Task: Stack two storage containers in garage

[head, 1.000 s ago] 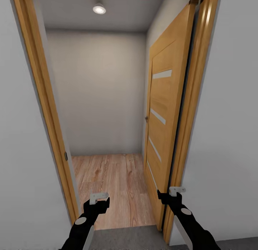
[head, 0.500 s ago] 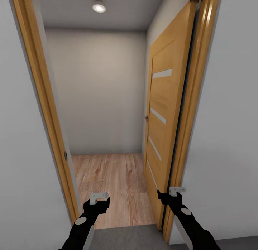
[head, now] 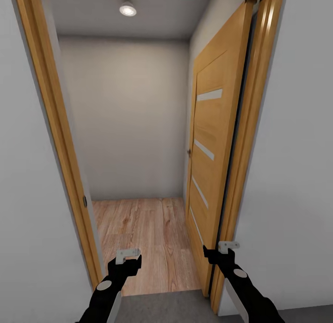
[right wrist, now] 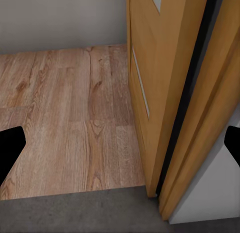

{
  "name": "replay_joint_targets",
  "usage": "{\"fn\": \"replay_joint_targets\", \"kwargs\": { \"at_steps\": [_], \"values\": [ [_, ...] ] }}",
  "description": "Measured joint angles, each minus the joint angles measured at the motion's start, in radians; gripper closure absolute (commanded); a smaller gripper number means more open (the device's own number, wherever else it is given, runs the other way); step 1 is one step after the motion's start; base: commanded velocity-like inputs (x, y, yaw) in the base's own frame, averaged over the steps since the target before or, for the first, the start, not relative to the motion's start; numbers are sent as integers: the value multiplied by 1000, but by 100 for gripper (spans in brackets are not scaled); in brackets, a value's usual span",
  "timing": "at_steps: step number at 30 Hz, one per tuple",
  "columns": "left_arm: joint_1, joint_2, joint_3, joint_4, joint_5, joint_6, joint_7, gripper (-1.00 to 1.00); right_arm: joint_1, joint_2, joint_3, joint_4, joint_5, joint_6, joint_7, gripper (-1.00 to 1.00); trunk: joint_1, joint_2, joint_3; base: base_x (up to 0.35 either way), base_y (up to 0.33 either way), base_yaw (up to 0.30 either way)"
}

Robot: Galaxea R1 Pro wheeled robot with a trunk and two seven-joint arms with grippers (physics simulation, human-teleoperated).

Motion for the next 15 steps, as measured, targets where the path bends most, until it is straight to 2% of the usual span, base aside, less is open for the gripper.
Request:
{"fn": "replay_joint_targets", "kwargs": {
  "at_steps": [15],
  "values": [
    [0, 0, 0, 0, 0, 0, -2, -100, 0, 0, 0, 0, 0, 0, 0, -100, 0, 0, 0, 0, 0, 0]
  ]
}}
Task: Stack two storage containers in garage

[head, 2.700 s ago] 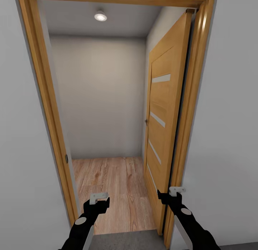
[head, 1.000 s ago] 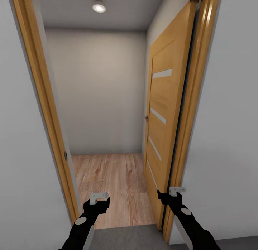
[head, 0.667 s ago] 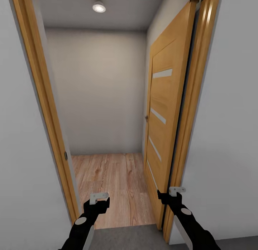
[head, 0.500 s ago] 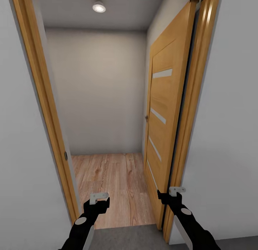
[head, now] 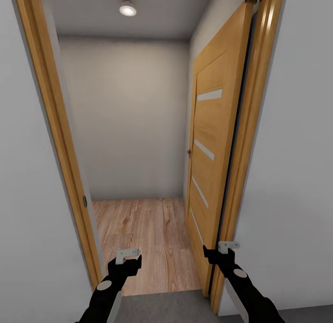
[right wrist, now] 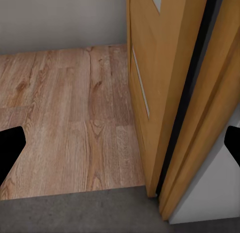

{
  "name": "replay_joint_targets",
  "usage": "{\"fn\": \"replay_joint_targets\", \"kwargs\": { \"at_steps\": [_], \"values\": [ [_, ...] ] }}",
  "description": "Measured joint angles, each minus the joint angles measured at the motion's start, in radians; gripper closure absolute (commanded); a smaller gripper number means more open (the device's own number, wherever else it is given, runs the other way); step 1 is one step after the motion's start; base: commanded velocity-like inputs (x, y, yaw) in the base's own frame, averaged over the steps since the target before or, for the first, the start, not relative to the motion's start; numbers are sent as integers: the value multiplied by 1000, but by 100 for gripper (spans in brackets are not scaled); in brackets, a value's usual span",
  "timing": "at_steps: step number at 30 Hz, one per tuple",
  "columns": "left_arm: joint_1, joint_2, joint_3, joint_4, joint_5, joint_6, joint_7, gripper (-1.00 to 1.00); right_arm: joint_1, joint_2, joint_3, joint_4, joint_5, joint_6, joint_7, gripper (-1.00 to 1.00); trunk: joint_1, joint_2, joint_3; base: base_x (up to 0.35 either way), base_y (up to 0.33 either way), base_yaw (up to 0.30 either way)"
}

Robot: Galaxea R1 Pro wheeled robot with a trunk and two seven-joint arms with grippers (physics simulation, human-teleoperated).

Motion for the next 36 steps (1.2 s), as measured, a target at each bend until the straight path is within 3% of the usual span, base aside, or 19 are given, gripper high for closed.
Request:
{"fn": "replay_joint_targets", "kwargs": {
  "at_steps": [6, 19, 36],
  "values": [
    [0, 0, -1, 0, 0, 2, 1, -100, 0, 0, 0, 0, 0, 0, 0, -100, 0, 0, 0, 102, 0, 0],
    [0, 0, -1, 0, 0, 3, 2, -100, 0, 0, 0, 0, 0, 0, 0, -100, -1, 0, 0, 298, 0, 0],
    [0, 0, -1, 0, 0, 1, 2, -100, 0, 0, 0, 0, 0, 0, 0, -100, 0, 0, 0, 23, 0, 89]
  ]
}}
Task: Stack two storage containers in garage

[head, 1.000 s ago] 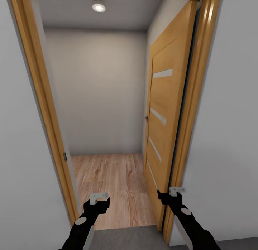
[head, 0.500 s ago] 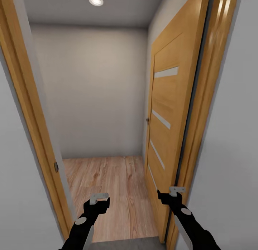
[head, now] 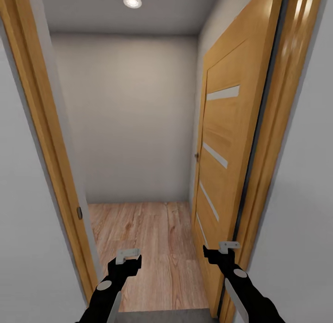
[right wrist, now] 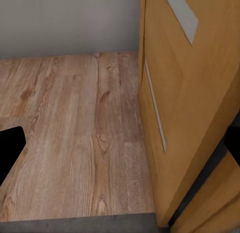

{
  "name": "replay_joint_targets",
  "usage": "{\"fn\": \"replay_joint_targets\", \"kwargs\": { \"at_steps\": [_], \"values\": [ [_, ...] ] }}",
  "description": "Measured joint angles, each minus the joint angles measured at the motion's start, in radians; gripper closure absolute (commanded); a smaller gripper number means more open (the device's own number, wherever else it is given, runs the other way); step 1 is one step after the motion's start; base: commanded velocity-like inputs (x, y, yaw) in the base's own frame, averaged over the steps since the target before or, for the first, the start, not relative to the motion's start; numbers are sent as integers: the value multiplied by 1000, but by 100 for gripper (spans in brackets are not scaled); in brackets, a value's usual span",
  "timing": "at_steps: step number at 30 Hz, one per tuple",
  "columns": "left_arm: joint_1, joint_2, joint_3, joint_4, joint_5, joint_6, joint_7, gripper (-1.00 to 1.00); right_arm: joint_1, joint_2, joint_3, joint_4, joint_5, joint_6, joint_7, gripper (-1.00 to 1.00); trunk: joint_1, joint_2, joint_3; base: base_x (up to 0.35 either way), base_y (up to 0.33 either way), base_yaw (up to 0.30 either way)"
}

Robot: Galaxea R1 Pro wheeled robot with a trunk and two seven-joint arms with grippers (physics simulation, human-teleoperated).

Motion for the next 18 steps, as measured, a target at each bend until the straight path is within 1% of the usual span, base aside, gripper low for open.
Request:
{"fn": "replay_joint_targets", "kwargs": {
  "at_steps": [10, 13, 18],
  "values": [
    [0, 0, 0, 0, 0, 1, 1, -100, 0, 0, 0, 0, 0, 0, 0, -100, 0, 0, 0, 6, 0, 9],
    [0, 0, 0, 0, 0, 1, 1, -100, 0, 0, 0, 0, 0, 0, 0, -100, 0, 0, 0, 195, 0, 0],
    [0, 0, 0, 0, 0, 2, 1, -100, 0, 0, 0, 0, 0, 0, 0, -100, -1, 0, 0, 309, 0, 0]
  ]
}}
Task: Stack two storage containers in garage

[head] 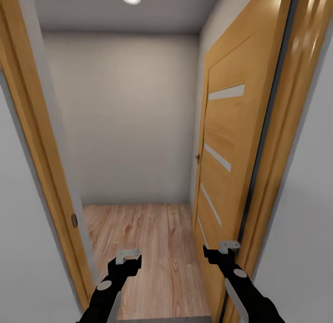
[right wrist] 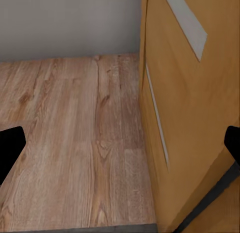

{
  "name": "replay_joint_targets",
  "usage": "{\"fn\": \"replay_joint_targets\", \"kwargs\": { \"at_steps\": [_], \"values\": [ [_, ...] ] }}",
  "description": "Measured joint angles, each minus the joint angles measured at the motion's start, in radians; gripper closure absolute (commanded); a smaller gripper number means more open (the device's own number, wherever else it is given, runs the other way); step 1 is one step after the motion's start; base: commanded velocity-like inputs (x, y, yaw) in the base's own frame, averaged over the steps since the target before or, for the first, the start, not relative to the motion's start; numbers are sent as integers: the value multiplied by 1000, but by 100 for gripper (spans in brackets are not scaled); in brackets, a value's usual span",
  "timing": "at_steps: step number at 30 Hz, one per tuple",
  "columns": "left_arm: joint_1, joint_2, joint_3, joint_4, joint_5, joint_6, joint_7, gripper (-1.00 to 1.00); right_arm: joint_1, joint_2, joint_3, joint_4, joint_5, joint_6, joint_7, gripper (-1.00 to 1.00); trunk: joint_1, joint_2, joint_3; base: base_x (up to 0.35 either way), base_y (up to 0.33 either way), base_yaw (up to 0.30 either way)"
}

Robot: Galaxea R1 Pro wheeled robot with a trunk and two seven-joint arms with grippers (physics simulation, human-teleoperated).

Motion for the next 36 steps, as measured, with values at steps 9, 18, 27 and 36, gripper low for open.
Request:
{"fn": "replay_joint_targets", "kwargs": {
  "at_steps": [9, 18, 27, 36],
  "values": [
    [0, 0, 0, 0, 0, -1, -1, -100, 0, 0, 0, 0, 0, 0, 0, -100, 0, 0, 0, 206, 0, 0],
    [0, 0, 0, 0, 0, -1, 0, -100, 0, 0, 0, 0, 0, 0, 0, -100, 1, 0, 0, 9, 0, 0],
    [0, 0, 0, 0, 0, 0, 0, -100, 0, 0, 0, 0, 0, 0, 0, -100, 0, 0, 0, 174, 0, 0],
    [0, 0, 0, 0, 0, -1, 0, -100, 0, 0, 0, 0, 0, 0, 0, -100, 0, 0, 0, 163, 0, 0]
  ]
}}
